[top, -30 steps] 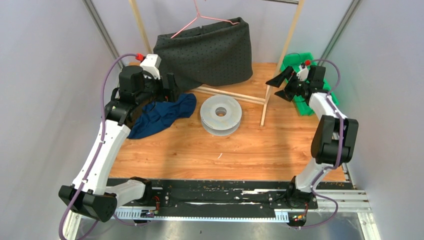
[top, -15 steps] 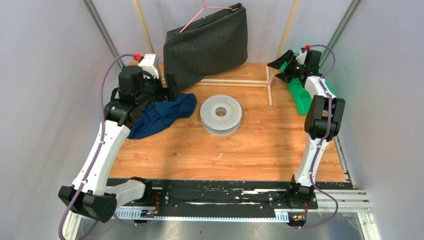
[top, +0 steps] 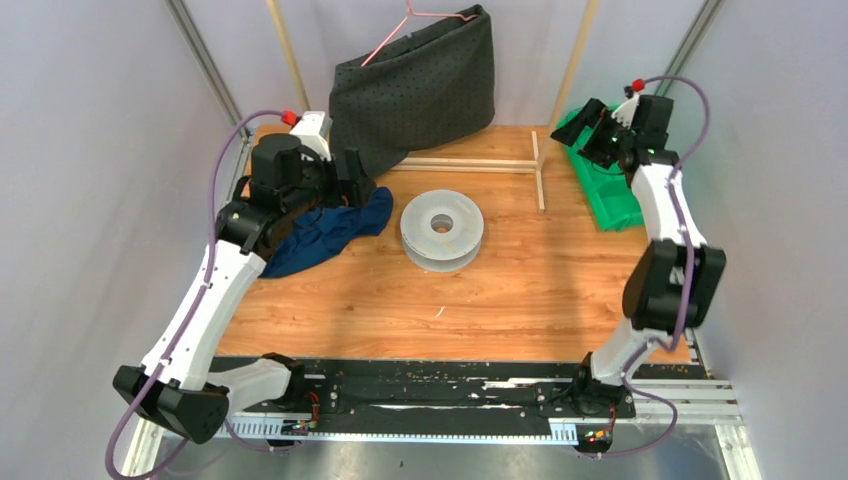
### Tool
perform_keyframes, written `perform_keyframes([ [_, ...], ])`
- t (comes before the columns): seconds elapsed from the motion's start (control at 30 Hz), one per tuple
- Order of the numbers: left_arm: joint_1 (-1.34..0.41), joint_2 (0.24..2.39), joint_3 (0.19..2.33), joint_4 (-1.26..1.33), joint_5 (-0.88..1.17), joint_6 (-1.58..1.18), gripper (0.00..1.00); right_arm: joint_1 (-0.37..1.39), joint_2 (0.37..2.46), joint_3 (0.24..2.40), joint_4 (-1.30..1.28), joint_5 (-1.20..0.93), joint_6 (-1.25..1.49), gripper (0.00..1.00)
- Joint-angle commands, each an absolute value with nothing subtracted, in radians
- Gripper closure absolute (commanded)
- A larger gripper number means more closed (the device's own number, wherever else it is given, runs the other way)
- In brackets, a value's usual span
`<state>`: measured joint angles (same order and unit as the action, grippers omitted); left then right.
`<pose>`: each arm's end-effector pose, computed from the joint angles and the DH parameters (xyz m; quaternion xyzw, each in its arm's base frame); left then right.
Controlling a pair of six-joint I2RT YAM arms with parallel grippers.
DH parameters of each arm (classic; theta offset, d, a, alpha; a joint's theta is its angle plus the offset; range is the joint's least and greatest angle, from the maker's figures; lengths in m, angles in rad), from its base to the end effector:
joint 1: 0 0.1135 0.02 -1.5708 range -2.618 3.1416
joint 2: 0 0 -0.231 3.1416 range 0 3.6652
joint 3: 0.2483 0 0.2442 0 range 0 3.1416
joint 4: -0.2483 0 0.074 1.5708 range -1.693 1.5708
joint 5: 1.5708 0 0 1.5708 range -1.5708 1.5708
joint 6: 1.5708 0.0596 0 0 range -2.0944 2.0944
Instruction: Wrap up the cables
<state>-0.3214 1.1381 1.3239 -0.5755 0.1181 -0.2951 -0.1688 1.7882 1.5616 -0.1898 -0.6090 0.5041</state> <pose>0.2520 -0.0913 0.3753 0.0438 0.8287 -0.2154 0.5148 0.4260 -0.0380 0.2947 0.1095 0.8086 0.3346 0.4714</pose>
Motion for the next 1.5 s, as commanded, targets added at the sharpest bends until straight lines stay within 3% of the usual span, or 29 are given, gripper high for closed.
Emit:
perform_keyframes([
  [0.0, -0.406, 1.134, 1.318, -0.637, 0.013, -0.276, 0.0, -0.187, 1.569, 1.421, -0.319, -0.322, 0.328, 0.0],
  [0.1, -0.484, 1.133, 1.271, -0.643, -0.042, -0.293, 0.0, -0.194, 1.504, 1.346, -0.275, -0.082, 0.305, 0.0],
  [0.17, -0.555, 1.142, 1.236, -0.645, -0.067, -0.304, 0.0, -0.214, 1.546, 1.411, -0.315, -0.055, 0.291, 0.0],
  [0.43, -0.775, 1.257, 1.215, -0.594, -0.143, -0.357, 0.0, -0.236, 1.986, 2.013, -0.58, -0.106, 0.214, 0.04],
  [0.67, -0.828, 1.364, 1.329, -0.582, -0.251, -0.346, 0.0, -0.245, 2.311, 2.393, -0.578, -0.185, 0.22, 0.11],
  [1.0, -0.828, 1.444, 1.348, -0.557, -0.298, -0.373, 0.0, -0.247, 2.547, 2.494, -0.201, -0.234, 0.273, 0.13],
  [1.47, -0.828, 1.613, 1.481, -0.681, -0.337, -0.33, 0.0, -0.229, 2.778, 2.621, -0.048, -0.121, 0.265, 0.15],
])
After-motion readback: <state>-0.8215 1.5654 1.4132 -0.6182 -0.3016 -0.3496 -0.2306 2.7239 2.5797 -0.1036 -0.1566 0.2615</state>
